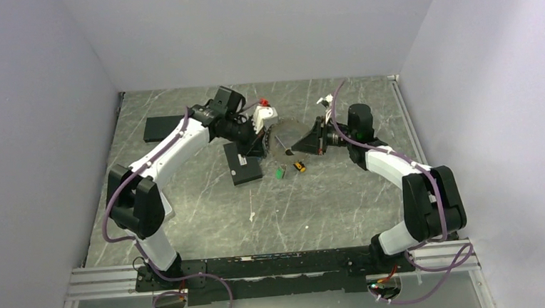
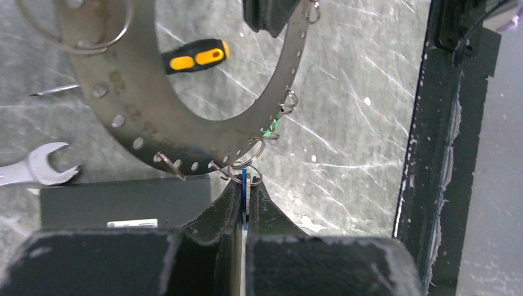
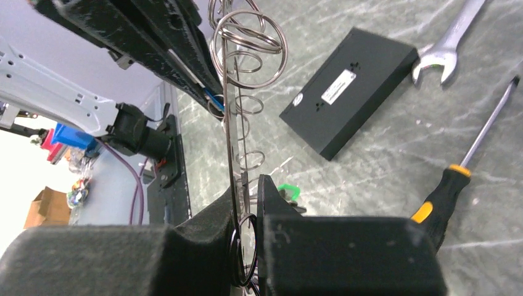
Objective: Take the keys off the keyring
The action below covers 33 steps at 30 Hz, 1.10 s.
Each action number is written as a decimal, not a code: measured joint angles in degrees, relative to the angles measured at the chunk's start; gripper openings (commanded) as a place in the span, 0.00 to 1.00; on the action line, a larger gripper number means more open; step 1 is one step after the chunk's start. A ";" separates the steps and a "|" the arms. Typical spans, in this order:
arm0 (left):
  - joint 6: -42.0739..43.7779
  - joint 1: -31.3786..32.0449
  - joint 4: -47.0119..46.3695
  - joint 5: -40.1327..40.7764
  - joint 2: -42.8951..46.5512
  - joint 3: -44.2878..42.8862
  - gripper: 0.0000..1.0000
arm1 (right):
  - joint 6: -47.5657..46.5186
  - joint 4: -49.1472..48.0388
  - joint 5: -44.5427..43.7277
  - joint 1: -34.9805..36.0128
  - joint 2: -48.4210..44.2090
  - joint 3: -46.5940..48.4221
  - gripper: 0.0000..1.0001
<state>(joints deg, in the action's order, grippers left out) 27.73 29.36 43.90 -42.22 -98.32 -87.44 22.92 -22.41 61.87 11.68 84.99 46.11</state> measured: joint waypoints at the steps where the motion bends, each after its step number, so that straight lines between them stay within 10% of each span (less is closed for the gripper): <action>1: 0.20 0.59 0.52 0.15 -0.09 0.11 0.00 | -0.85 0.96 0.28 0.00 -0.07 -0.46 0.08; 33: 1.75 1.90 -0.63 5.49 0.87 11.19 0.00 | -8.33 16.39 -2.38 3.37 11.54 -5.81 0.55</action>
<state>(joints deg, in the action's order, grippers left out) 29.47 31.27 43.27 -36.73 -97.45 -76.25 14.59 -6.02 59.48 15.05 96.53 40.29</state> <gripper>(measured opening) 0.056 0.499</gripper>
